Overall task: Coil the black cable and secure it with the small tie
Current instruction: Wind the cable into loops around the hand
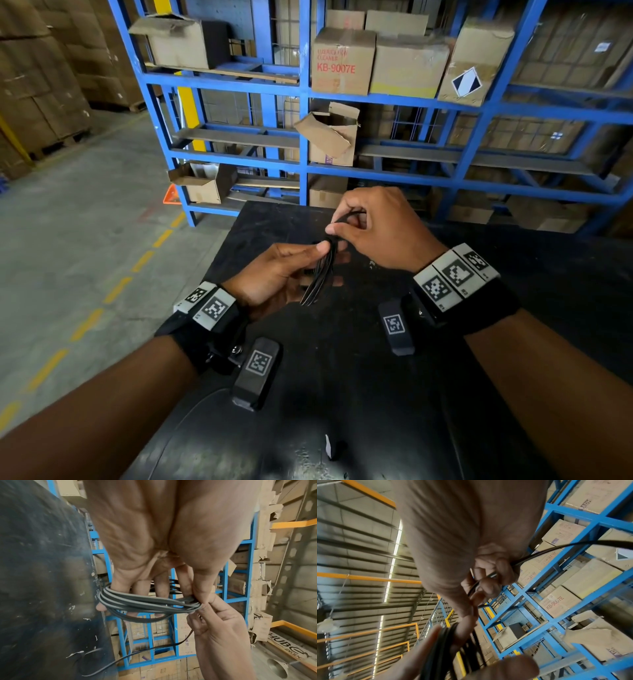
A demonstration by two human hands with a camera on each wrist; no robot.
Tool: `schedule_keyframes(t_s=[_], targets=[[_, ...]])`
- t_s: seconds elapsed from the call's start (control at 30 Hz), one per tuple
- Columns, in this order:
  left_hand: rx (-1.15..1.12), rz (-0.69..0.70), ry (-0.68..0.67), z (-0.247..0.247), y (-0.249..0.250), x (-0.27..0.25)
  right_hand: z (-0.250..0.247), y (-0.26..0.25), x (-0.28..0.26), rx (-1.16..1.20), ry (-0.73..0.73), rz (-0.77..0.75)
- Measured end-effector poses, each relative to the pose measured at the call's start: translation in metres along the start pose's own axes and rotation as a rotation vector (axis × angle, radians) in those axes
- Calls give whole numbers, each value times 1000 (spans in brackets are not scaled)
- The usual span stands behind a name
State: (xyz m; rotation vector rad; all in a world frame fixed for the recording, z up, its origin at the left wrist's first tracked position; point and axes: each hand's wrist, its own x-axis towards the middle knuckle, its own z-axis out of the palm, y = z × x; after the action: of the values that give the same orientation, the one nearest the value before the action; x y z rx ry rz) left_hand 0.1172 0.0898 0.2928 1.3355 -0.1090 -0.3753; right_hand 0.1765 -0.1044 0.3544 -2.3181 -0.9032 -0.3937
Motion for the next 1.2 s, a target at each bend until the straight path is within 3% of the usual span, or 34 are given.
schedule_keyframes(t_s=[0.17, 0.33, 0.47, 0.63, 0.73, 0.87, 1.03, 1.2], targets=[[6, 95, 138, 0, 4, 15, 5, -1, -12, 147, 130, 49], [-299, 229, 155, -3, 11, 36, 22, -7, -34, 542, 214, 99], [-588, 340, 13, -10, 27, 48, 43, 2, -53, 770, 187, 214], [-689, 442, -234, -14, 45, 43, 62, 35, -70, 905, 118, 405], [-665, 412, -369, -12, 48, 31, 61, 53, -68, 811, 124, 465], [-511, 262, -450, -6, 40, 16, 48, 73, -50, 463, 152, 385], [-145, 33, -259, -2, 12, 11, 7, 59, -9, 69, 164, 217], [35, 9, -24, 8, 3, 18, -14, 18, 10, -45, 98, 66]])
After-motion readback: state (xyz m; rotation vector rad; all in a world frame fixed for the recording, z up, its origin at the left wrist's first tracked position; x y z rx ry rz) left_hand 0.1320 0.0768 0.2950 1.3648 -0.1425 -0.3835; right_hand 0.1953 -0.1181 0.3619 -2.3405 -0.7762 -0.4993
